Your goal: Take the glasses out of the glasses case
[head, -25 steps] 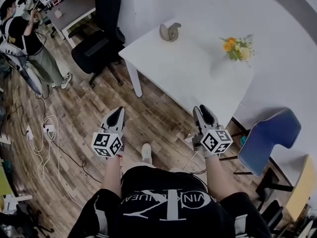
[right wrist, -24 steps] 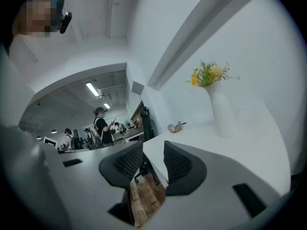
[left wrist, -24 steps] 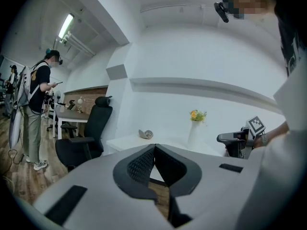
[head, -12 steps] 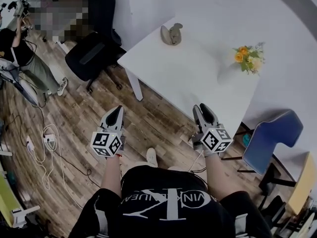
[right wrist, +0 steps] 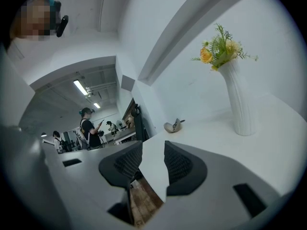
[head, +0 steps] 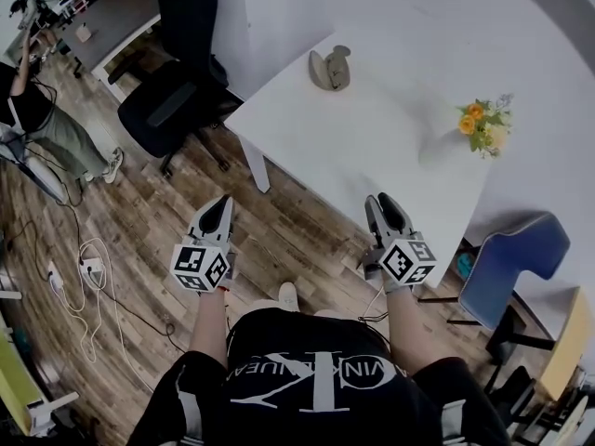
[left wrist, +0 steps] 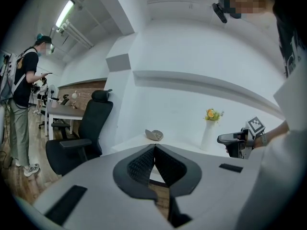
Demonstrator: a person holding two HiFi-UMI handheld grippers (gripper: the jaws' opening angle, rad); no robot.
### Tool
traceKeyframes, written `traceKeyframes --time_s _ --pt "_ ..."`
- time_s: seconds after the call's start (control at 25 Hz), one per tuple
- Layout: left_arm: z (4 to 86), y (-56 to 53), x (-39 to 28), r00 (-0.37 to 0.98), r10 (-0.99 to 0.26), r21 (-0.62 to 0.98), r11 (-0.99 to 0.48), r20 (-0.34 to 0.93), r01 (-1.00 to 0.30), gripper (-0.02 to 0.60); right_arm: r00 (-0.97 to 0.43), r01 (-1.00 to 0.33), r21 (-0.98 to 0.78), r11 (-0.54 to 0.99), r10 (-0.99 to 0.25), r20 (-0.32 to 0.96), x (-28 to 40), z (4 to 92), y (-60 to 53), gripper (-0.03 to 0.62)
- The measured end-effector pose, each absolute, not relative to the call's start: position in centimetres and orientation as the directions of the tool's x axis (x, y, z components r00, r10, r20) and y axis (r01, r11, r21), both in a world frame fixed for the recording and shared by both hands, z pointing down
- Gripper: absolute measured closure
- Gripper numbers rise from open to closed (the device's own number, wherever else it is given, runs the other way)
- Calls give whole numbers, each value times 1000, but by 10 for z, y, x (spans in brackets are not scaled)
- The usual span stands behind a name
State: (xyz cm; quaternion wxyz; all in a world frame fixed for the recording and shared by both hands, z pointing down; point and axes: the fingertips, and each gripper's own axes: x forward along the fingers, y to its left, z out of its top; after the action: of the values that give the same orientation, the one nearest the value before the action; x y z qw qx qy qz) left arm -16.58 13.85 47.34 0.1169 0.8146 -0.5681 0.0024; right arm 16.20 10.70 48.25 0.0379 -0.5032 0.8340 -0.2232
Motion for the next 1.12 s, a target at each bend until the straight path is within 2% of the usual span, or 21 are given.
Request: traceKeyframes --time_s 1.12 --pt "477 72 -222 325 -937 175 -301 128 -937 566 -524 -802 -406 439 -843 122 108 479 6 467"
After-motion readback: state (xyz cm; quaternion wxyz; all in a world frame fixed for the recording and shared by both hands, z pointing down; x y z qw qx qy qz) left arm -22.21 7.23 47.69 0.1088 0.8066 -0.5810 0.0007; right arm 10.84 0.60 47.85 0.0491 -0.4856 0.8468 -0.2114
